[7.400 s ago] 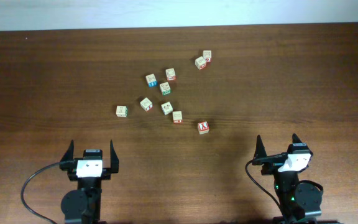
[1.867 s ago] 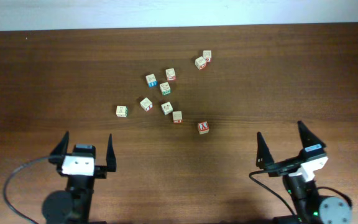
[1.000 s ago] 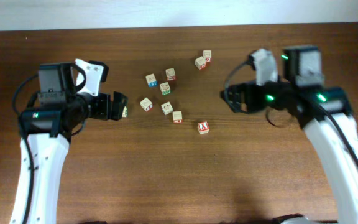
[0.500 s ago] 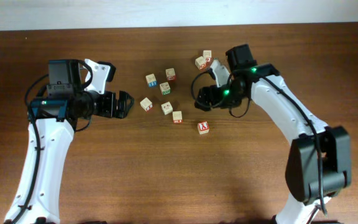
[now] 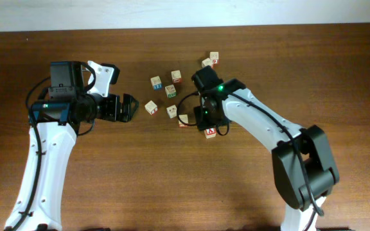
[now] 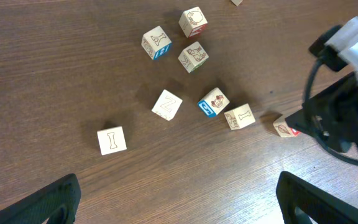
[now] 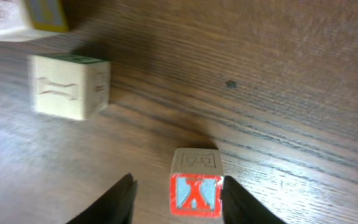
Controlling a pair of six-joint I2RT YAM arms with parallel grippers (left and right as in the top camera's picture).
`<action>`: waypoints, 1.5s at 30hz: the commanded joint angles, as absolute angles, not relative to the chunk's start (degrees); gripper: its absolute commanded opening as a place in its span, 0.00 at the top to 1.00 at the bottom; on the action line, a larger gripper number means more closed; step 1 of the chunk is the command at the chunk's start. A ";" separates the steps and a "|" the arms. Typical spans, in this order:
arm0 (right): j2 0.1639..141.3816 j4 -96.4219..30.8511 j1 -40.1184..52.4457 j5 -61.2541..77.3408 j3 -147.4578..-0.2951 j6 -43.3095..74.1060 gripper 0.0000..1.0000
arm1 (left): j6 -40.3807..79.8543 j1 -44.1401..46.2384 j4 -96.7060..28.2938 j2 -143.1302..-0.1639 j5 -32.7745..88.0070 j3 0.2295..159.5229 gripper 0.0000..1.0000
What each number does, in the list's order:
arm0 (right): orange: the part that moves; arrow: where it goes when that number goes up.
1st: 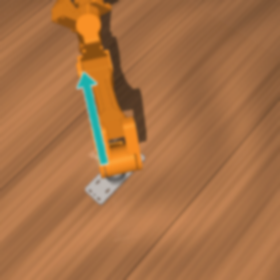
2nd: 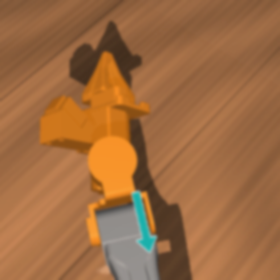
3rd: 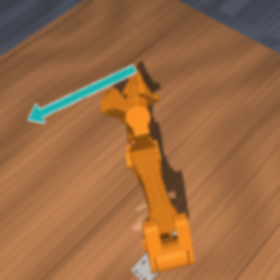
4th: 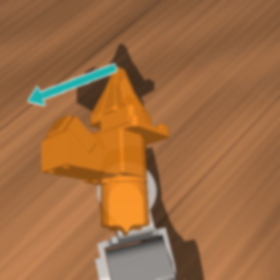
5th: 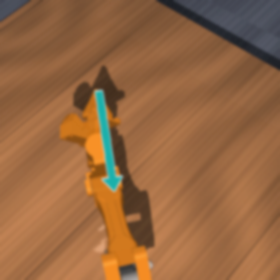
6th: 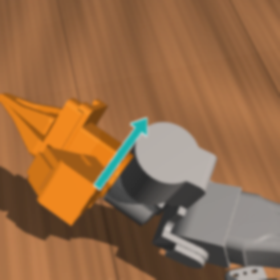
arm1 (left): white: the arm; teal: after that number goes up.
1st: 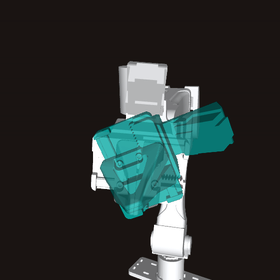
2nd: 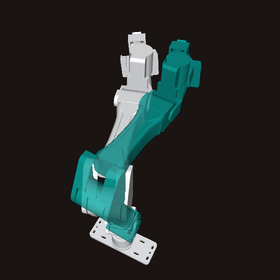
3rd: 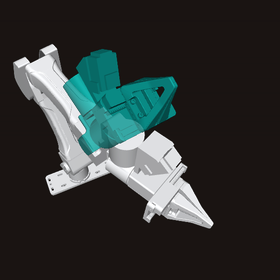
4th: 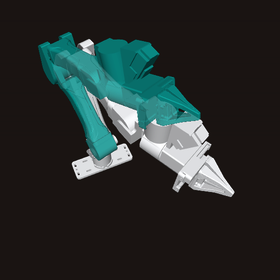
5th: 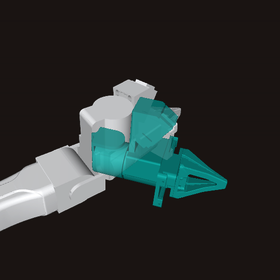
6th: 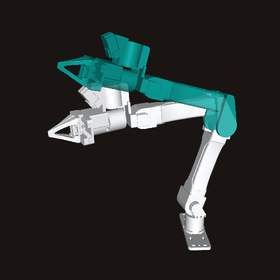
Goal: Rotate 5 blocks
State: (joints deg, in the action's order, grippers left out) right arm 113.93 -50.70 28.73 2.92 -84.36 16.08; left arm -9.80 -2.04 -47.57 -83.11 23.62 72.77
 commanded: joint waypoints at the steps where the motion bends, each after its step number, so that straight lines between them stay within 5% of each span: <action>1: 115.81 -50.83 28.97 0.34 -85.08 17.08 0.58 | -9.28 -1.87 -47.62 -83.31 24.60 74.08 0.01; 21: 118.61 -53.34 28.86 0.47 -84.44 19.57 0.58 | -9.28 -1.87 -47.64 -83.31 24.60 74.08 0.01; 29: 118.61 -60.27 28.82 4.51 -84.44 25.08 0.44 | -9.28 -1.87 -47.64 -83.31 24.60 74.08 0.01; 35: 118.61 -57.65 28.80 3.53 -84.44 25.17 0.59 | -9.28 -1.87 -47.64 -83.31 24.60 74.08 0.01; 45: 118.61 -55.55 28.08 -3.77 -84.44 24.03 0.60 | -9.28 -1.87 -47.64 -83.31 24.62 74.08 0.01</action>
State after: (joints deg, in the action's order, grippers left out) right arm 118.10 -56.07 28.71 -0.16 -84.33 24.32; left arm -9.78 -2.04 -47.57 -83.11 23.62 72.77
